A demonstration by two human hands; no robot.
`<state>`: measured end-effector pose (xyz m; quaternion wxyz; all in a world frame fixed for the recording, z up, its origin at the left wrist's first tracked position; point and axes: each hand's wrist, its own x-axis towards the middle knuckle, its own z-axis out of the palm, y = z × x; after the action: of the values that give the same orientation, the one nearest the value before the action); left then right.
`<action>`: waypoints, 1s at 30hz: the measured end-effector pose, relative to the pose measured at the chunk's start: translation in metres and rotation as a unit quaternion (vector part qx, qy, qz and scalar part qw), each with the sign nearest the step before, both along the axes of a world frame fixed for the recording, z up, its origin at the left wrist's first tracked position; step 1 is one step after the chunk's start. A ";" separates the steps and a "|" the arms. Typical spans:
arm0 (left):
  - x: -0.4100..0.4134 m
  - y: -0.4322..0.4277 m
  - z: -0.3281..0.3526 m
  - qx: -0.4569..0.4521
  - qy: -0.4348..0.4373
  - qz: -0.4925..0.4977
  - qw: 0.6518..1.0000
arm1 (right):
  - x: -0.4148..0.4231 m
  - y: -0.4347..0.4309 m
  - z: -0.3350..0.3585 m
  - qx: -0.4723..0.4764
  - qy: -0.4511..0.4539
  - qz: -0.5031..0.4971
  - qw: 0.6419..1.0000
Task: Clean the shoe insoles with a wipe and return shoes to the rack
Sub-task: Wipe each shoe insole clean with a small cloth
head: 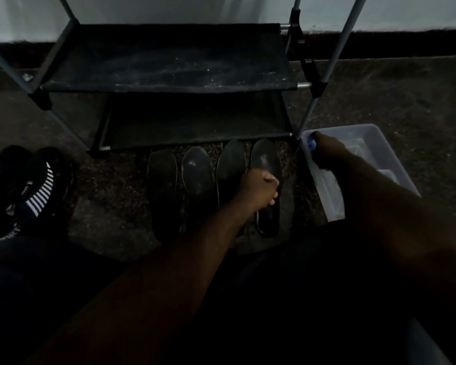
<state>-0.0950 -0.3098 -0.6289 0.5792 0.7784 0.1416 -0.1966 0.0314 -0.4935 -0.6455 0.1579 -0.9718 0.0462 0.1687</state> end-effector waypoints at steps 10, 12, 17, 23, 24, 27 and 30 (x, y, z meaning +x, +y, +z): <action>-0.001 0.022 -0.005 0.027 -0.008 0.018 0.999 | 0.005 -0.005 0.010 -0.051 -0.037 -0.059 0.996; -0.003 0.028 -0.004 0.037 -0.008 0.019 0.999 | 0.004 -0.002 0.014 -0.062 -0.053 -0.042 0.996; -0.006 0.038 -0.004 0.038 -0.022 0.019 0.999 | -0.005 -0.005 0.008 -0.071 -0.048 -0.085 0.993; 0.000 0.052 -0.012 0.049 -0.039 0.024 0.998 | 0.000 -0.002 -0.006 -0.017 -0.056 -0.043 0.997; 0.000 0.052 -0.014 0.052 -0.039 0.024 0.998 | 0.000 0.000 -0.008 -0.037 -0.060 -0.020 0.997; 0.001 0.050 -0.021 0.056 -0.035 0.015 0.998 | 0.006 -0.003 -0.010 -0.052 -0.058 -0.030 0.997; 0.001 0.047 -0.023 0.060 -0.035 0.011 0.998 | 0.008 -0.006 0.008 -0.025 -0.060 -0.065 0.996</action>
<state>-0.0943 -0.2631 -0.6523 0.5380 0.8167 0.1411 -0.1541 0.0396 -0.4997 -0.6376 0.1470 -0.9788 0.1040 0.0978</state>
